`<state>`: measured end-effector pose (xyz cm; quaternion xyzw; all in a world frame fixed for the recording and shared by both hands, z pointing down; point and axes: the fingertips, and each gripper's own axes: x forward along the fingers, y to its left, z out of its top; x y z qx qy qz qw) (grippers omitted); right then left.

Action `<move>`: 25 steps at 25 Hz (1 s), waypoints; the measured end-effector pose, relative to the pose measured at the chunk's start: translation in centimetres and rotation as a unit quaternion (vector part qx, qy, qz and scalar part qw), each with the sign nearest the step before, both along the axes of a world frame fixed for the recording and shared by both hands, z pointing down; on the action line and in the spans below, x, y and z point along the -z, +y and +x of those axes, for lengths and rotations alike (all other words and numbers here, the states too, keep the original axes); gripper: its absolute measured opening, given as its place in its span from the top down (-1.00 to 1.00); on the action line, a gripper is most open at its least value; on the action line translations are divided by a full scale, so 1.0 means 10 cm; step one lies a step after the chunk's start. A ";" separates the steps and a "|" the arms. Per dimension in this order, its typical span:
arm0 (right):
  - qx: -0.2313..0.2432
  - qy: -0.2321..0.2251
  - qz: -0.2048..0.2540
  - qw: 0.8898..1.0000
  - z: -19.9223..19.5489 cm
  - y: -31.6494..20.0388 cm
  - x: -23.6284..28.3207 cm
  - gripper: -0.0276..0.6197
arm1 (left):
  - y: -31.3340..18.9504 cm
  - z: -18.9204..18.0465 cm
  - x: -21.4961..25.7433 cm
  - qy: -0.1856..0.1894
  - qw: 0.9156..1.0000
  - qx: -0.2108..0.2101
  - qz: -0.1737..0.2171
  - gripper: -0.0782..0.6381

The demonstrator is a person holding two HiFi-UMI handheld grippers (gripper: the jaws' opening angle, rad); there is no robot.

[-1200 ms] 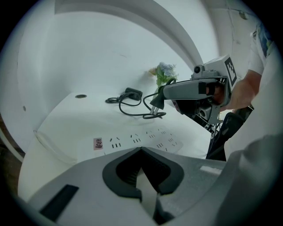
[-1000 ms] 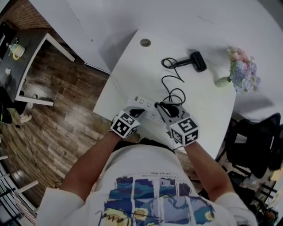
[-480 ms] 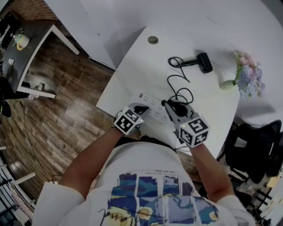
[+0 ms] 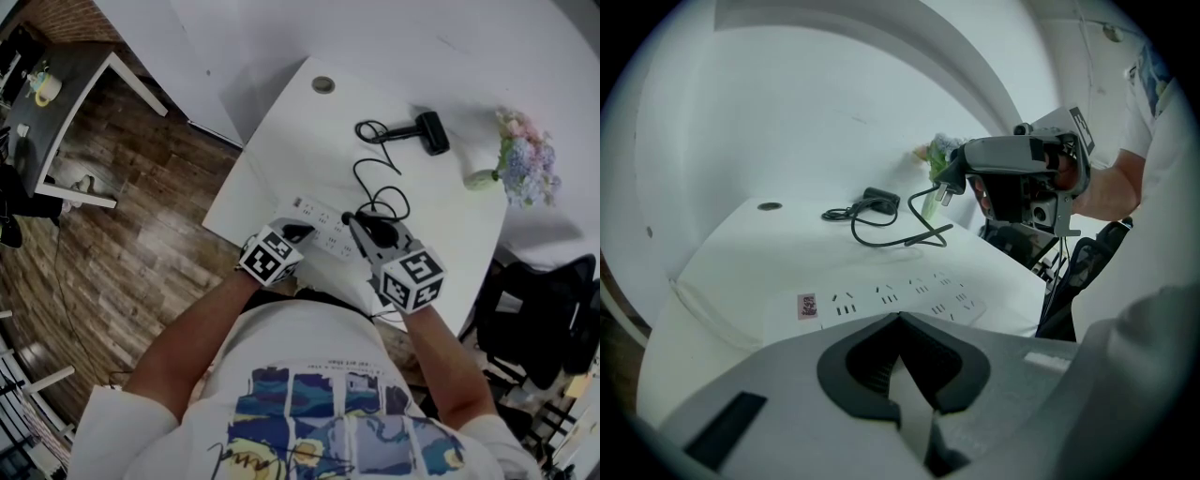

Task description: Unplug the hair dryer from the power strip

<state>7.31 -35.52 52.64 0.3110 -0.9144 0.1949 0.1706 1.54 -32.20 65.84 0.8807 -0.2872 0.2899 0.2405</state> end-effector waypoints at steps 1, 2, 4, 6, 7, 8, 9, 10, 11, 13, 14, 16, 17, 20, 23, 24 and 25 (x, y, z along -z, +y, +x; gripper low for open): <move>0.000 -0.001 0.001 1.000 0.01 0.00 0.00 0.77 | 0.00 0.01 0.00 0.001 1.000 0.000 0.000 0.78; 0.000 -0.003 0.002 1.000 0.01 0.00 -0.01 0.77 | 0.00 0.01 0.01 0.002 1.000 0.001 -0.001 0.78; 0.000 -0.004 0.003 1.000 0.02 0.00 0.00 0.77 | 0.01 0.01 0.01 0.002 1.000 0.002 -0.002 0.78; 0.000 -0.006 0.003 1.000 0.02 -0.01 0.01 0.77 | 0.00 0.00 -0.01 0.000 1.000 0.001 0.000 0.78; -0.001 -0.007 0.002 1.000 0.02 -0.01 0.01 0.77 | 0.00 0.00 -0.02 -0.001 1.000 0.001 0.000 0.78; -0.001 -0.008 0.001 1.000 0.02 -0.01 0.00 0.77 | 0.00 0.01 -0.01 0.000 1.000 0.001 0.000 0.78; -0.001 -0.009 0.000 1.000 0.03 -0.01 0.00 0.77 | 0.00 0.01 0.00 0.001 1.000 0.002 0.000 0.78; -0.001 -0.011 -0.001 1.000 0.03 -0.01 0.00 0.77 | -0.01 0.01 0.01 0.002 1.000 0.003 0.003 0.78; -0.002 -0.012 -0.001 1.000 0.03 -0.01 0.00 0.77 | -0.02 0.01 0.02 0.004 1.000 0.003 0.007 0.78; -0.002 -0.013 -0.002 1.000 0.03 -0.02 0.01 0.77 | -0.02 0.01 0.03 0.003 1.000 0.003 0.007 0.78; -0.003 -0.013 -0.003 1.000 0.04 -0.02 0.02 0.77 | -0.01 0.00 0.02 0.001 1.000 0.003 0.004 0.78; -0.004 -0.012 -0.005 1.000 0.05 -0.03 0.02 0.77 | 0.01 0.00 0.01 0.001 1.000 0.004 0.002 0.78; -0.004 -0.013 -0.006 1.000 0.06 -0.03 0.02 0.77 | 0.01 0.00 0.00 0.001 1.000 0.004 0.002 0.78; -0.004 -0.014 -0.007 1.000 0.06 -0.03 0.01 0.77 | 0.01 0.00 0.02 0.004 1.000 0.004 0.002 0.78; -0.003 -0.014 -0.008 1.000 0.06 -0.03 -0.01 0.77 | 0.01 0.00 0.03 0.005 1.000 0.005 0.004 0.78; -0.002 -0.015 -0.009 1.000 0.06 -0.03 -0.02 0.77 | 0.00 0.01 0.03 0.006 1.000 0.005 0.005 0.78; -0.001 -0.016 -0.009 1.000 0.06 -0.03 -0.03 0.77 | 0.00 0.01 0.04 0.006 1.000 0.005 0.006 0.78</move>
